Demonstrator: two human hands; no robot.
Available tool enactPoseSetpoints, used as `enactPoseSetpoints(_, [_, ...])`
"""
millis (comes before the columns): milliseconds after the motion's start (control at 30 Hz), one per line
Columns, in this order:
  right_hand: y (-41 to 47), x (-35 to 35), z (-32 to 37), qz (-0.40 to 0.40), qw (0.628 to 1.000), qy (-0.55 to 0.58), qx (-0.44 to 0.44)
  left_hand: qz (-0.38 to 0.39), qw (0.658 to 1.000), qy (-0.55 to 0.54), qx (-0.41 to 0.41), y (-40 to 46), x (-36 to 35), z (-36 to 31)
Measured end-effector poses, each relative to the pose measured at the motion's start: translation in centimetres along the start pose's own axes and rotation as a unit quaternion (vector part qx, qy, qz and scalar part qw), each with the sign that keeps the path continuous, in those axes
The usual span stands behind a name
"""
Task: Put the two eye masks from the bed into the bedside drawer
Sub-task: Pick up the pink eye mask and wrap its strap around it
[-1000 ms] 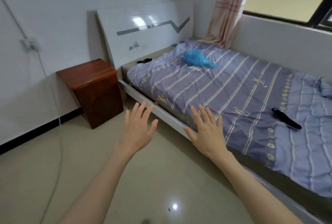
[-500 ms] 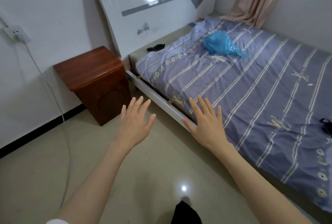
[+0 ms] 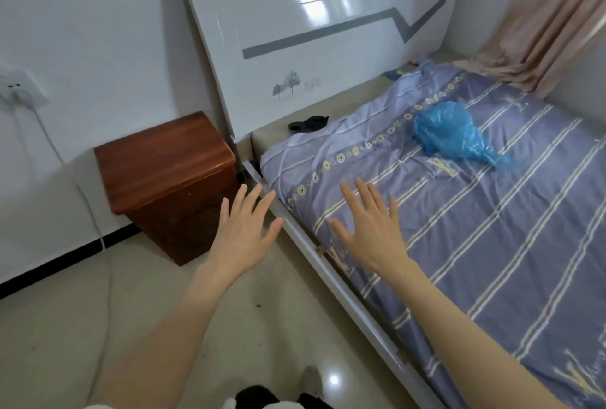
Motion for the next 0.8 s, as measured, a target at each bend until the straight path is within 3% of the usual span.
enactPoseSetpoints(333, [17.1, -3.9, 0.2, 0.027, 0.999, -0.017, -0.003, 0.050, 0.997, -0.054, 0.018, 15.0, -3.1, 7.2])
enactPoseSetpoints(633, [33.1, -8.0, 2.6, 0.049, 0.996, -0.004, -0.077, 0.127, 0.989, -0.033, -0.063, 32.5, -4.4, 15.5])
enactPoseSetpoints(800, [39.3, -9.9, 0.6, 0.071, 0.988, 0.009, -0.137, 0.177, 0.980, -0.018, -0.090, 39.9, -6.0, 18.0])
Point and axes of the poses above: each hand's wrist, its own y-axis towards the middle knuckle, its own x-axis out of the back of the hand, z = x × y, the point moved 3 cm from there along y, towards the middle knuckle, and after that the axes turned 7 degrees about -x, right-handed, at the moved point
